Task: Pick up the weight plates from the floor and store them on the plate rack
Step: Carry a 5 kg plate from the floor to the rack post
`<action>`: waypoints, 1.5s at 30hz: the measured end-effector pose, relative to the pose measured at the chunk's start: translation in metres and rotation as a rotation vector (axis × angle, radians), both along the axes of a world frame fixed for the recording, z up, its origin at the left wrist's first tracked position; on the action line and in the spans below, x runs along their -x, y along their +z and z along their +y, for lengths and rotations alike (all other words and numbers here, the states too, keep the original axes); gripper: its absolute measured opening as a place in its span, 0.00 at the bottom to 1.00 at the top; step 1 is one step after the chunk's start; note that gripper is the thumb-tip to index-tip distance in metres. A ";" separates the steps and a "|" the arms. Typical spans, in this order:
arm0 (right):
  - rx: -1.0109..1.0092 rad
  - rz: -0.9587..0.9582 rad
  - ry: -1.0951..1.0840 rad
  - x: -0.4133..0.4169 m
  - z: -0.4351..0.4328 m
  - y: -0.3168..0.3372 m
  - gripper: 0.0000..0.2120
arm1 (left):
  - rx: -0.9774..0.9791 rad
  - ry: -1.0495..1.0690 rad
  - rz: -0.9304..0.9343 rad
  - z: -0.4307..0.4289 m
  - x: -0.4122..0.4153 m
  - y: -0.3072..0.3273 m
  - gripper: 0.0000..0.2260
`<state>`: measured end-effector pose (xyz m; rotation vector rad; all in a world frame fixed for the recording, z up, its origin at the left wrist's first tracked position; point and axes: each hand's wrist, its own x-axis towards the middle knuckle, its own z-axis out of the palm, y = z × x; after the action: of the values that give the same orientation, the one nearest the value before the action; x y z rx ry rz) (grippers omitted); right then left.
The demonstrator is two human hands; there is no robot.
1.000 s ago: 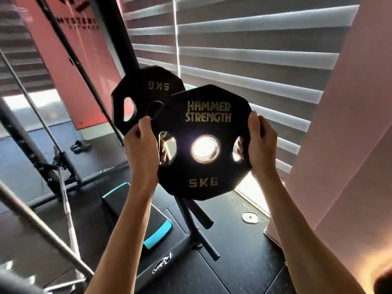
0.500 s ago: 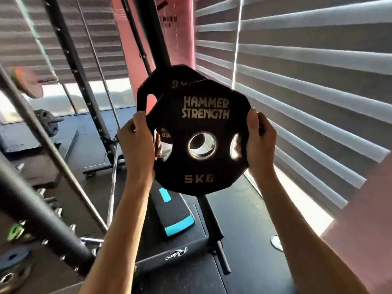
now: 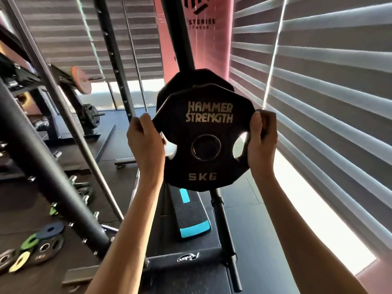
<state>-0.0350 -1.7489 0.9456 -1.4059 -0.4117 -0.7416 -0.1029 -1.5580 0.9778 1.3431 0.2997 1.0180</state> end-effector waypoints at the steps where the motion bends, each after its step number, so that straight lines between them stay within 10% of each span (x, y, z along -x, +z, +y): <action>1: -0.013 -0.008 0.019 -0.005 0.002 0.000 0.17 | -0.011 0.071 -0.009 0.000 -0.005 -0.001 0.10; 38: 0.204 0.142 0.133 -0.112 0.029 0.029 0.39 | 0.047 0.111 0.176 0.049 -0.120 -0.029 0.33; 45: 0.061 0.235 0.148 -0.069 0.027 -0.039 0.25 | 0.052 0.165 0.224 0.061 -0.083 -0.067 0.13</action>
<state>0.0341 -1.7222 0.9065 -1.4835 -0.3518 -0.4408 -0.0197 -1.4970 0.9108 1.4042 0.6106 0.9891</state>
